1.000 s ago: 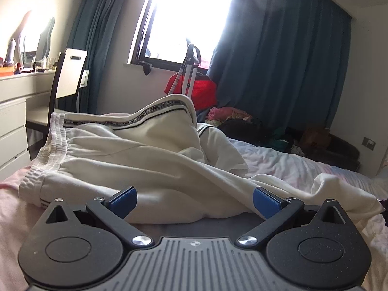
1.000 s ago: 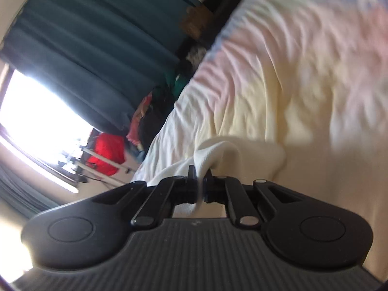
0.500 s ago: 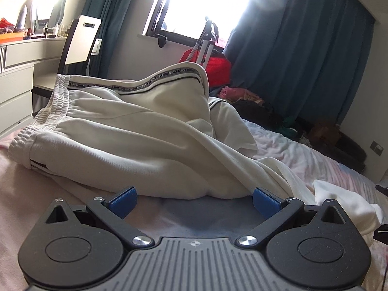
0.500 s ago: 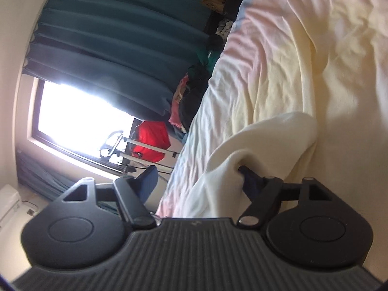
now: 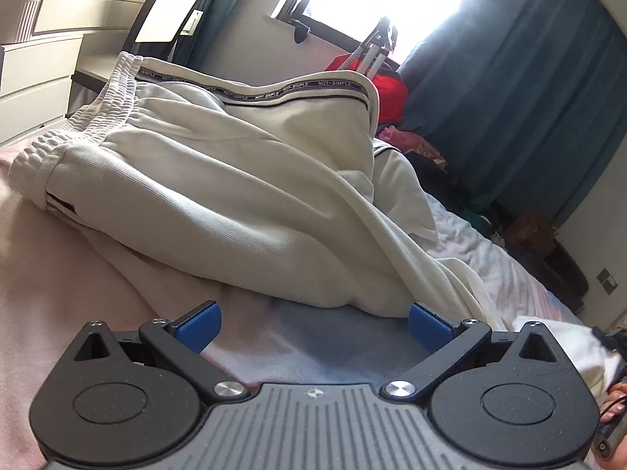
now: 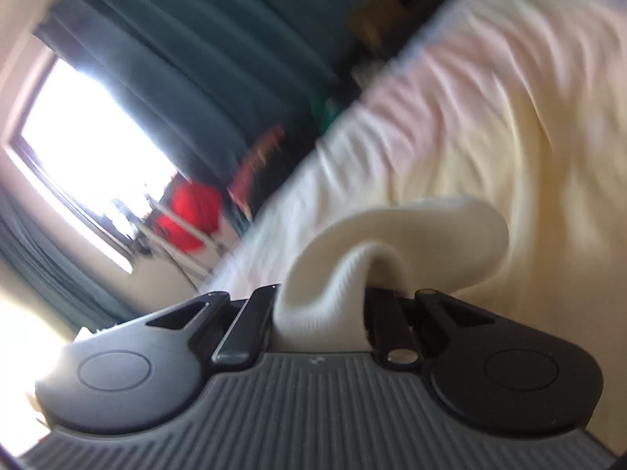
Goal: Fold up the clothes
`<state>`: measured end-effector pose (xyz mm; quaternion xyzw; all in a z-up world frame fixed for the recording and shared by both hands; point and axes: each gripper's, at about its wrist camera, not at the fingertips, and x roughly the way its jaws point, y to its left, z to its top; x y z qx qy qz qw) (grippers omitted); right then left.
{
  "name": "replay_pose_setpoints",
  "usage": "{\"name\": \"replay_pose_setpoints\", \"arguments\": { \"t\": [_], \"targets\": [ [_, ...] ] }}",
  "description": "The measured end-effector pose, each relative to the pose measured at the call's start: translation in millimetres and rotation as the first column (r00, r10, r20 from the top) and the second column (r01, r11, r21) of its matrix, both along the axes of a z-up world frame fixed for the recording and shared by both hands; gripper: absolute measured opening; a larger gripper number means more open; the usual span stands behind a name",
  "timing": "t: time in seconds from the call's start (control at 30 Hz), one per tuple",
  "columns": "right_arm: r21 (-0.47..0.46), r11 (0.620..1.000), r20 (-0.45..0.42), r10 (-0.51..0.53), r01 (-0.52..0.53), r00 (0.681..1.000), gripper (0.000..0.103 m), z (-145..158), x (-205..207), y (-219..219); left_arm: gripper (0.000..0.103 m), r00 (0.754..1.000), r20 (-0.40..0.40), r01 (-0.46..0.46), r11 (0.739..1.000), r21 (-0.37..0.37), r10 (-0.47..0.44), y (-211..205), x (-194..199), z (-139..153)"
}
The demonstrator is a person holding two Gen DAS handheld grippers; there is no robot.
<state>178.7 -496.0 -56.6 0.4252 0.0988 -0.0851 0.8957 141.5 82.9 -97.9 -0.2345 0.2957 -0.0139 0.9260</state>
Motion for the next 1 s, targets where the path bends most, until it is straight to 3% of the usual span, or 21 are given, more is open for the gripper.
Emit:
{"name": "replay_pose_setpoints", "arguments": {
  "t": [0.1,0.23,0.33,0.4,0.5,0.63,0.73,0.8,0.83,0.87,1.0],
  "targets": [
    [-0.122,0.984,0.084,-0.122,0.131,0.989,0.013,31.4,-19.5,6.2,0.103,1.000,0.005,-0.027,0.999,-0.026,0.027,8.3,3.3,0.3],
    [-0.279,0.908,0.158,-0.279,0.313,0.947,0.013,57.9,-42.5,12.9,0.102,0.989,-0.039,-0.148,0.983,-0.108,0.145,37.6,10.2,-3.8],
    [-0.383,0.858,0.000,-0.372,0.344,0.928,0.013,34.0,-27.2,5.1,0.100,0.969,-0.115,-0.239,0.937,-0.256,0.216,72.5,14.7,-14.1],
    [-0.392,0.857,-0.105,-0.404,0.336,0.909,0.013,15.5,-18.3,-2.9,0.098,0.955,-0.153,-0.292,0.894,-0.339,0.253,92.1,15.7,-20.3],
    [-0.326,0.881,-0.211,-0.421,0.343,0.882,0.013,-3.1,-13.5,-14.5,0.097,0.933,-0.172,-0.359,0.837,-0.413,0.315,114.7,15.3,-26.5],
    [-0.235,0.901,-0.196,-0.412,0.365,0.890,0.013,-2.5,-22.4,-16.8,0.091,0.912,-0.169,-0.409,0.784,-0.466,0.375,134.9,15.6,-32.4],
    [-0.223,0.905,-0.179,-0.404,0.363,0.897,0.013,-7.5,-31.8,-9.6,0.072,0.885,-0.162,-0.459,0.761,-0.459,0.436,144.6,14.5,-33.6],
    [-0.200,0.908,-0.179,-0.403,0.367,0.898,0.013,-10.8,-34.8,-11.8,0.044,0.868,-0.180,-0.493,0.755,-0.431,0.464,151.2,14.8,-33.6],
    [-0.189,0.910,-0.182,-0.402,0.370,0.897,0.013,-11.2,-35.7,-15.0,0.040,0.866,-0.177,-0.496,0.757,-0.425,0.468,153.1,13.4,-31.8],
    [-0.179,0.911,-0.188,-0.402,0.371,0.896,0.013,-11.2,-37.7,-15.7,0.025,0.865,-0.173,-0.498,0.759,-0.419,0.472,154.8,11.9,-30.0],
    [-0.147,0.915,-0.209,-0.399,0.375,0.893,0.013,-6.8,-44.2,-15.6,0.013,0.875,-0.093,-0.468,0.779,-0.416,0.476,157.1,-0.2,-7.7]
  ]
}}
